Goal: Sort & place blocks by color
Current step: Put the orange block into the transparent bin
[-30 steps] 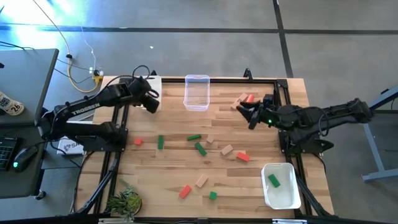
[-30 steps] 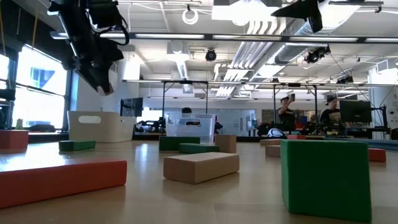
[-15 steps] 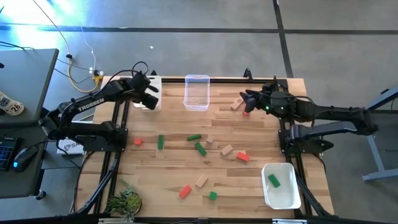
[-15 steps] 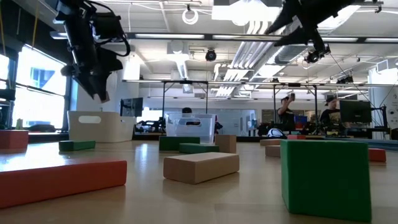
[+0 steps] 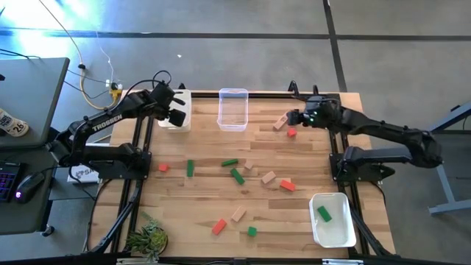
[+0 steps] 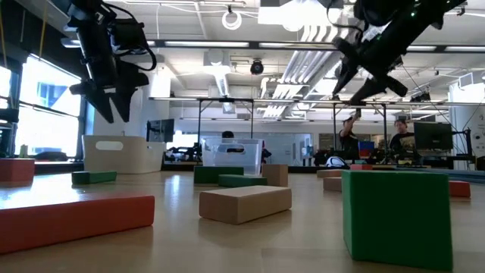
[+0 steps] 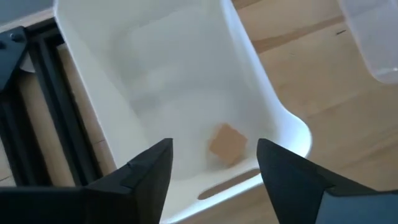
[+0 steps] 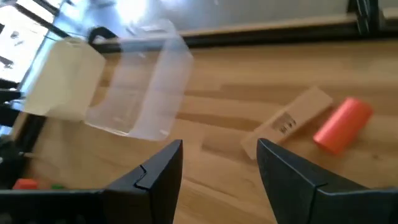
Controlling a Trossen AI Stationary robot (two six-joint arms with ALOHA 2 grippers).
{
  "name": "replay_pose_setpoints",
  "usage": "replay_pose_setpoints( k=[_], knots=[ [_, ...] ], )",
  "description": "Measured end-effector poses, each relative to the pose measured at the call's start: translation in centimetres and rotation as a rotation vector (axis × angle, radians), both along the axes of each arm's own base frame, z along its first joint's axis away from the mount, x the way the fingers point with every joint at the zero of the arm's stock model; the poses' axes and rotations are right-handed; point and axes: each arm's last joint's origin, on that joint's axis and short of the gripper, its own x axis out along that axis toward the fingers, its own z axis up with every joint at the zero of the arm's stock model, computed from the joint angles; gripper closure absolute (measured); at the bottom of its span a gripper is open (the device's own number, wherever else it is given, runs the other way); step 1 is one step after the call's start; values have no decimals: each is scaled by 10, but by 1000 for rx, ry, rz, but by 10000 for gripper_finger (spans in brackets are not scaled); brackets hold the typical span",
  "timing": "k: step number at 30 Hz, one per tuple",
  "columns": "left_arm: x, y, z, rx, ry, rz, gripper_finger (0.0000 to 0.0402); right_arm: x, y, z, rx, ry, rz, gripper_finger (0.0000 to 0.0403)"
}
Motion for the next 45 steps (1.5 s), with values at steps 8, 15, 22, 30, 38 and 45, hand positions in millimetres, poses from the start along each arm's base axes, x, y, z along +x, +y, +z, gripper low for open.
replay_pose_setpoints(
  k=[8, 15, 22, 30, 38, 45],
  knots=[
    [2, 0, 0, -21, -55, -7, 177, 6, -17, -24, 181, 57, -41, 210],
    [6, 6, 4, 43, -103, -9, 177, 12, -23, -46, 281, 180, 8, 210],
    [8, 9, 6, 81, -131, -11, 177, 16, -26, -63, 282, 311, 46, 210],
    [9, 9, 7, 86, -135, -11, 177, 22, -31, -80, 254, 435, 108, 210],
    [9, 9, 7, 84, -139, -3, 177, 28, -37, -101, 258, 530, 111, 210],
    [9, 9, 7, 84, -139, -3, 177, 32, -39, -114, 284, 565, 127, 214]
  ],
)
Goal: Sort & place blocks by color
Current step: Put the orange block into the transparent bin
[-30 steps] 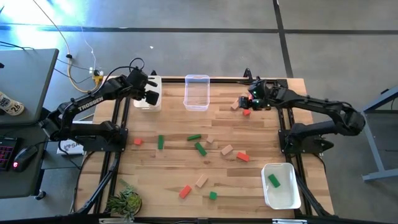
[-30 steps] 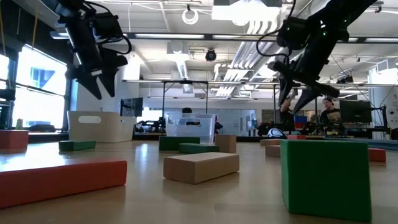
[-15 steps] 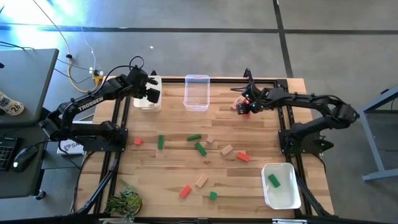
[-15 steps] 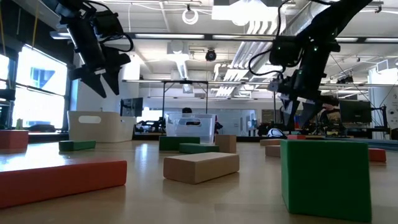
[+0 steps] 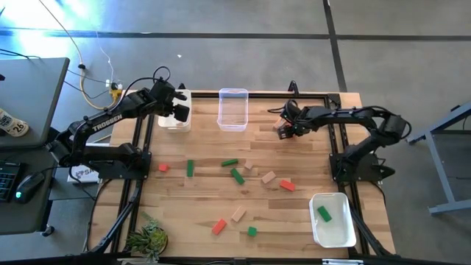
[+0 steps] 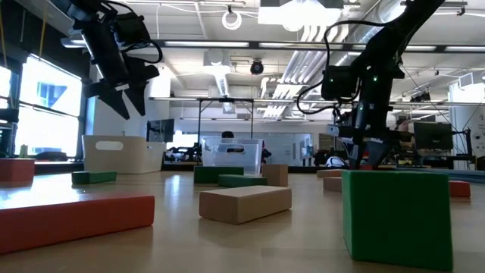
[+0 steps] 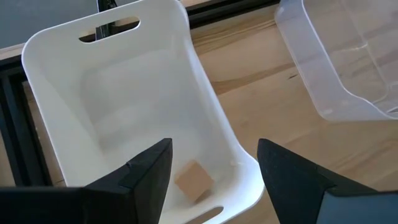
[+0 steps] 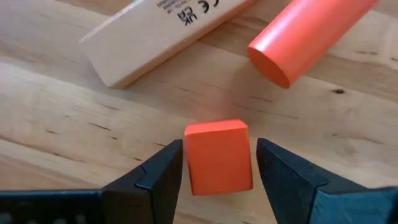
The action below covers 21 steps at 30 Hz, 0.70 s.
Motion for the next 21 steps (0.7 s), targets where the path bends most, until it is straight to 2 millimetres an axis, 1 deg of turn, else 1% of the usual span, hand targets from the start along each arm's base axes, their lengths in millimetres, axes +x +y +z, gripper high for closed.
replay_pose_setpoints(
  k=[3, 7, 11, 15, 21],
  knots=[
    [0, 0, 0, 1, 0, 0, 177, 1, 0, -2, 24, -4, 3, 241],
    [0, 0, 0, 2, 0, 0, 177, 1, 1, -2, 32, -11, 8, 299],
    [1, 1, 1, 13, -8, 1, 177, 2, 1, -2, 49, -25, 29, 299],
    [1, 1, 1, 18, -12, 1, 177, 4, 2, 1, 86, -82, 59, 299],
    [1, 2, 1, 20, -15, 2, 177, 13, -1, 23, 20, -298, 71, 299]
  ],
)
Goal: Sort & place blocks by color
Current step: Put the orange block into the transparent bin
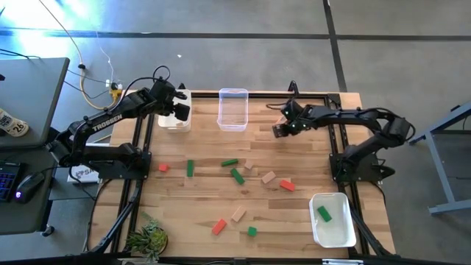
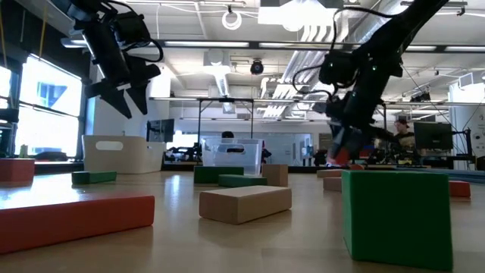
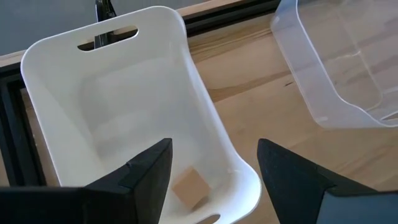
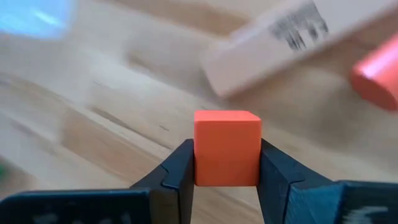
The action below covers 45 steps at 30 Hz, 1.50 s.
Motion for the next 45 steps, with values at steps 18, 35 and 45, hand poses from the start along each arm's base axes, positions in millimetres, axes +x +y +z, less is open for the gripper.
replay_pose_setpoints(
  k=[18, 35, 45],
  knots=[
    [6, 7, 7, 96, -69, -4, 177, 35, -24, 83, -589, -746, 7, 299],
    [10, 3, 9, 13, -211, -128, 177, 136, -32, 106, -547, -356, 335, 299],
    [16, -11, 18, 5, -281, -168, 177, 179, -28, 68, -369, -161, 404, 299]
  ],
)
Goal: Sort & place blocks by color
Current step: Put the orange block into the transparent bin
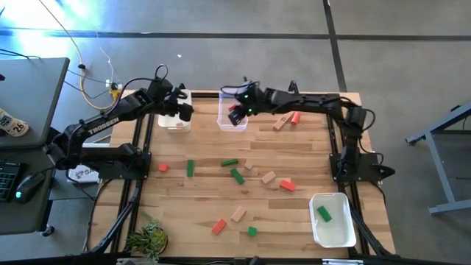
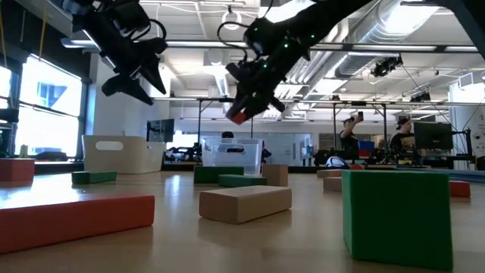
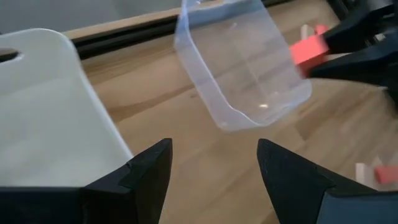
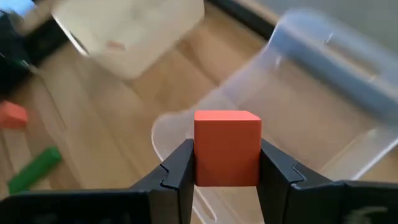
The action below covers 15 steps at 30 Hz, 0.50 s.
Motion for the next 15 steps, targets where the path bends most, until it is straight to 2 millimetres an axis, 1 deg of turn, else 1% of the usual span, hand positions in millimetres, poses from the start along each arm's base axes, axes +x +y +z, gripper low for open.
replay_pose_setpoints(
  k=[3, 8, 11, 13, 15],
  knots=[
    [6, -6, 0, -17, -13, -21, 177, 5, 4, -9, 11, 32, 11, 299],
    [20, -20, 0, -22, -16, -104, 177, 5, 7, -13, 6, 57, -2, 299],
    [27, -28, 1, -18, -21, -155, 177, 4, 5, -13, -1, 57, -15, 295],
    [31, -32, 1, -12, -26, -182, 177, 4, 3, -13, -7, 61, -25, 269],
    [35, -36, 2, -4, -34, -207, 177, 3, 2, -13, -12, 62, -31, 235]
  ],
)
